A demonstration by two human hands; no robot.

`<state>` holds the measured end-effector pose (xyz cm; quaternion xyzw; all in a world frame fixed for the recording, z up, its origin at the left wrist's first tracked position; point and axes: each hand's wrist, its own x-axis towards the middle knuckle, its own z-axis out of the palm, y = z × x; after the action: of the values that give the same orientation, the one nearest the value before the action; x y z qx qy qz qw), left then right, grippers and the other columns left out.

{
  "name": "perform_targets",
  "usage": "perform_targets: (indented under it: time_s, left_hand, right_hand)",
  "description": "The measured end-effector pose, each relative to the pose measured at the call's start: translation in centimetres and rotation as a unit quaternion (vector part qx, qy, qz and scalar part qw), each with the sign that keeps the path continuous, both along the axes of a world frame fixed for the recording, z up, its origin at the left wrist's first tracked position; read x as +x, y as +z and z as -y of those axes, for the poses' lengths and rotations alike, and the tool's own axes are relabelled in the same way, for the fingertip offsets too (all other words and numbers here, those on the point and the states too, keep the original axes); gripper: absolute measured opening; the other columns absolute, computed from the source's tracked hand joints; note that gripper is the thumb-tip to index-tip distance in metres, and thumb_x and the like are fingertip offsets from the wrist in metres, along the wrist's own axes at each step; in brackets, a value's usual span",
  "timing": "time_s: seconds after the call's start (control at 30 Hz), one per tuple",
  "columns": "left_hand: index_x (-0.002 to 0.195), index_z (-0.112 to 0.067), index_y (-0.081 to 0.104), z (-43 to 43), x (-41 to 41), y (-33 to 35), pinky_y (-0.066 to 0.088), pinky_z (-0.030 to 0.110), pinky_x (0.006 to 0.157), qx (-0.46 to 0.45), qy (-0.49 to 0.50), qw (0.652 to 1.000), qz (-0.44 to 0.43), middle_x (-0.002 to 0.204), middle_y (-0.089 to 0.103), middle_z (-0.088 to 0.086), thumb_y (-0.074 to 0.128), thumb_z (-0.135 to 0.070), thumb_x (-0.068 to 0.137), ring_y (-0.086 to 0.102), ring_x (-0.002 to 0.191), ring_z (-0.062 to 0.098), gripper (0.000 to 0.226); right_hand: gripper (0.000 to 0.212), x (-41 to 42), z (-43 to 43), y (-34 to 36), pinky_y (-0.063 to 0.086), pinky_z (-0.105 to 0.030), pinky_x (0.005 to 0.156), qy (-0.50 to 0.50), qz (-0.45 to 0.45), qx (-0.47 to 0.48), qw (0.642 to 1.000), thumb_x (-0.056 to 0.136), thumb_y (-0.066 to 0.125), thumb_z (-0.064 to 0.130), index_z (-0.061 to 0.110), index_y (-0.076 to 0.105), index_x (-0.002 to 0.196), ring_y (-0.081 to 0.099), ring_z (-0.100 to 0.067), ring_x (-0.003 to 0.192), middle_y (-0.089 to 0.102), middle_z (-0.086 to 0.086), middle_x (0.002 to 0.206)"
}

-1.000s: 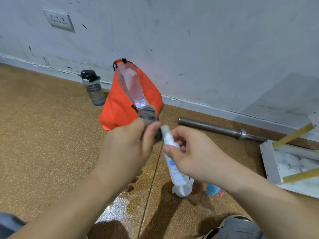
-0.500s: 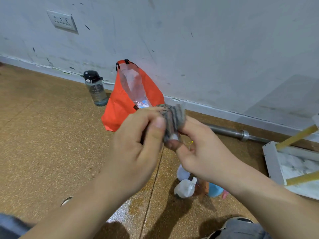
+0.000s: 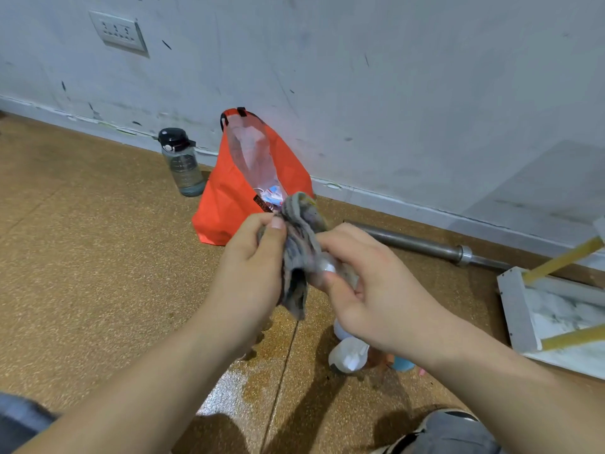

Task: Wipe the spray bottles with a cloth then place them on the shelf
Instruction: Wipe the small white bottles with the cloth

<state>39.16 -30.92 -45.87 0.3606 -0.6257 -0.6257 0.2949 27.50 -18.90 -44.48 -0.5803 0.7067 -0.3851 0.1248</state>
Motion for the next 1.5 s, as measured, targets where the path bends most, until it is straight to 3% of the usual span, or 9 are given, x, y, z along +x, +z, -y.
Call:
perform_targets:
  time_s: [0.2, 0.3, 0.37, 0.47, 0.7, 0.87, 1.1, 1.27, 1.5]
  left_hand:
    - [0.121, -0.014, 0.073, 1.9, 0.5, -0.4, 0.059, 0.050, 0.089, 0.214, 0.049, 0.973, -0.074, 0.113, 0.078, 0.014, 0.053, -0.022, 0.099, 0.074, 0.104, 0.030, 0.031]
    - [0.087, 0.000, 0.066, 1.2, 1.1, 0.7, 0.053, 0.034, 0.061, 0.027, 0.056, 0.993, -0.105, 0.077, 0.063, 0.034, 0.051, -0.024, 0.088, 0.064, 0.083, -0.007, 0.028]
    - [0.084, -0.013, 0.062, -0.9, 0.8, 1.2, 0.046, 0.020, 0.046, -0.047, 0.012, 0.992, -0.119, 0.061, 0.061, 0.010, 0.052, -0.021, 0.099, 0.058, 0.071, -0.017, 0.020]
    - [0.125, -0.033, 0.060, -2.8, 0.8, 0.8, 0.050, 0.015, 0.086, -0.125, -0.088, 0.986, -0.071, 0.111, 0.070, -0.020, 0.050, -0.037, 0.103, 0.065, 0.104, -0.006, 0.024]
    - [0.108, -0.018, 0.070, -1.3, -0.5, 0.1, 0.053, 0.026, 0.063, 0.179, -0.090, 0.976, -0.091, 0.091, 0.073, 0.004, 0.050, -0.020, 0.104, 0.069, 0.082, 0.020, 0.021]
    - [0.133, -0.012, 0.067, -0.8, -0.4, -1.6, 0.041, 0.063, 0.114, 0.323, -0.039, 0.941, -0.096, 0.127, 0.073, 0.015, 0.044, -0.038, 0.108, 0.063, 0.127, 0.040, 0.042]
    - [0.138, -0.017, 0.063, -3.4, -0.2, -1.1, 0.050, 0.058, 0.108, 0.401, -0.114, 0.907, -0.053, 0.130, 0.072, 0.013, 0.046, -0.039, 0.107, 0.067, 0.124, 0.033, 0.042]
    - [0.115, -0.015, 0.077, -2.5, -0.1, -0.3, 0.060, 0.049, 0.087, 0.393, -0.070, 0.916, -0.035, 0.110, 0.078, 0.015, 0.048, -0.038, 0.105, 0.078, 0.088, 0.024, 0.038]
    - [0.073, -0.017, 0.077, -2.0, 0.2, -0.1, 0.042, 0.022, 0.051, 0.364, -0.075, 0.926, 0.066, 0.072, 0.073, 0.005, 0.054, -0.041, 0.098, 0.060, 0.045, 0.015, 0.041]
  right_hand:
    - [0.020, -0.1, 0.0, 0.7, 0.050, -0.046, 0.088, -0.044, 0.099, -0.017, 0.994, 0.090, 0.068, 0.023, 0.027, 0.070, 0.110, 0.064, -0.021, 0.099, 0.066, -0.001, 0.100]
    - [0.019, -0.3, 0.2, 0.6, 0.051, -0.048, 0.087, -0.063, 0.110, -0.005, 0.992, 0.089, 0.069, 0.028, 0.033, 0.068, 0.107, 0.065, -0.021, 0.097, 0.067, 0.001, 0.100]
    - [0.020, -0.1, 0.5, 0.7, 0.053, -0.042, 0.086, -0.063, 0.114, -0.001, 0.991, 0.085, 0.068, 0.025, 0.034, 0.068, 0.103, 0.066, -0.016, 0.095, 0.068, 0.002, 0.098]
    - [0.034, 0.6, 0.4, 1.1, 0.049, -0.015, 0.083, -0.015, 0.151, -0.018, 0.988, 0.086, 0.062, 0.014, 0.044, 0.065, 0.099, 0.064, 0.001, 0.094, 0.066, 0.014, 0.097]
    - [0.019, 1.4, 0.0, -0.1, 0.051, -0.053, 0.077, -0.028, 0.009, 0.082, 0.996, 0.081, 0.051, 0.014, 0.020, 0.058, 0.098, 0.056, -0.024, 0.093, 0.052, 0.004, 0.096]
    - [0.009, 0.1, 0.7, 1.7, 0.050, -0.038, 0.074, -0.129, 0.283, 0.020, 0.950, 0.093, 0.070, 0.017, 0.020, 0.069, 0.102, 0.056, -0.016, 0.077, 0.062, -0.013, 0.088]
    - [0.008, -1.3, 1.0, 2.1, 0.051, -0.024, 0.058, -0.236, 0.488, -0.006, 0.840, 0.094, 0.074, 0.018, 0.018, 0.072, 0.102, 0.067, -0.012, 0.067, 0.073, -0.003, 0.087]
    - [0.016, -1.5, 1.2, 2.6, 0.051, -0.041, 0.074, -0.166, 0.454, 0.062, 0.873, 0.093, 0.075, 0.031, 0.016, 0.069, 0.092, 0.060, -0.021, 0.079, 0.068, -0.008, 0.088]
    - [0.021, -3.5, 0.8, 3.1, 0.057, -0.032, 0.067, -0.104, 0.429, 0.032, 0.897, 0.105, 0.055, 0.013, 0.008, 0.072, 0.116, 0.062, -0.019, 0.075, 0.069, -0.011, 0.090]
